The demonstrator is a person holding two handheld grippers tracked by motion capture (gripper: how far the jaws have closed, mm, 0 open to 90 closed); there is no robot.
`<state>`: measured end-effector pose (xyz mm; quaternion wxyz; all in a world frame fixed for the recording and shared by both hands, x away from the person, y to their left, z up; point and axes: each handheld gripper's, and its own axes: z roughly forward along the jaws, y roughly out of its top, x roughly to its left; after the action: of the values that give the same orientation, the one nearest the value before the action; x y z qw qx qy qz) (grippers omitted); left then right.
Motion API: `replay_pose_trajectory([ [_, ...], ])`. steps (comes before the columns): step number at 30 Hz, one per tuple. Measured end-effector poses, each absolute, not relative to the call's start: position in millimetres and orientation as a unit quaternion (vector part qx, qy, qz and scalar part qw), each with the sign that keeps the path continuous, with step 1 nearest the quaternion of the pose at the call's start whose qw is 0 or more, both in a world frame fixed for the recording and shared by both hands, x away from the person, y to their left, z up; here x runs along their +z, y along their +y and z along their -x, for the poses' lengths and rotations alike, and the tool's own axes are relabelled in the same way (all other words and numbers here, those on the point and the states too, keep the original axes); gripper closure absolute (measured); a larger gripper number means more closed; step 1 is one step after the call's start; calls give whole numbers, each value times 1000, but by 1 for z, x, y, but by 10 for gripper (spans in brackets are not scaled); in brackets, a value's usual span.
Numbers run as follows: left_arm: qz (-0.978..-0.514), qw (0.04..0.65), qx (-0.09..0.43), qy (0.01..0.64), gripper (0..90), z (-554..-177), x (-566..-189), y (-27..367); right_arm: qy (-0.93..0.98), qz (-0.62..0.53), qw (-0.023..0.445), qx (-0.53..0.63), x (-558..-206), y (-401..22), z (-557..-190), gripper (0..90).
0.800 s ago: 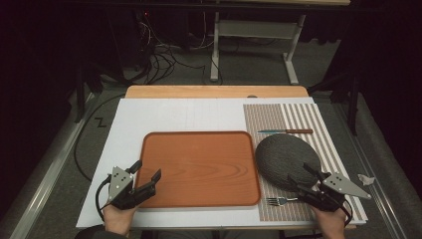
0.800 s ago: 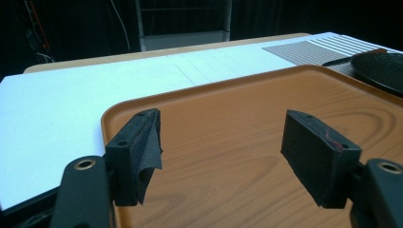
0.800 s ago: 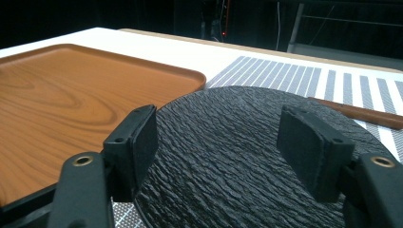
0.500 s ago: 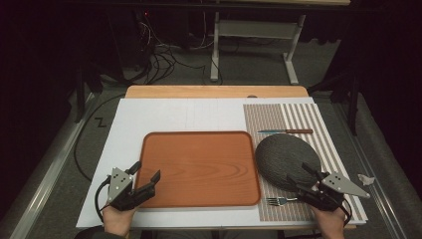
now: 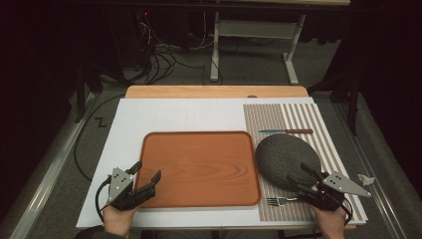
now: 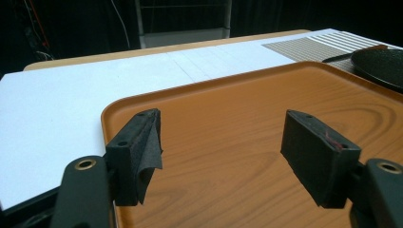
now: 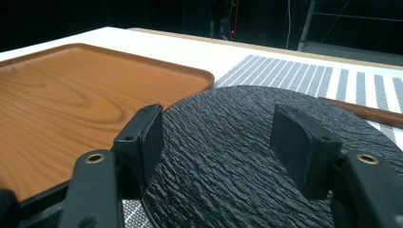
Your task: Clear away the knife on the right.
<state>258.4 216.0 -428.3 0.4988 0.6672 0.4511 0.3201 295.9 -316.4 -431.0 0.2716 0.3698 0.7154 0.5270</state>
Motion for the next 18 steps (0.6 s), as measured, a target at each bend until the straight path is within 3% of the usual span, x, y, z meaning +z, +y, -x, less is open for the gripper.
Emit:
replay_pose_trajectory([
  [18, -668, 496, 318, 455, 299, -259, -429, 216, 711, -381, 271, 526, -428, -319, -304, 367],
])
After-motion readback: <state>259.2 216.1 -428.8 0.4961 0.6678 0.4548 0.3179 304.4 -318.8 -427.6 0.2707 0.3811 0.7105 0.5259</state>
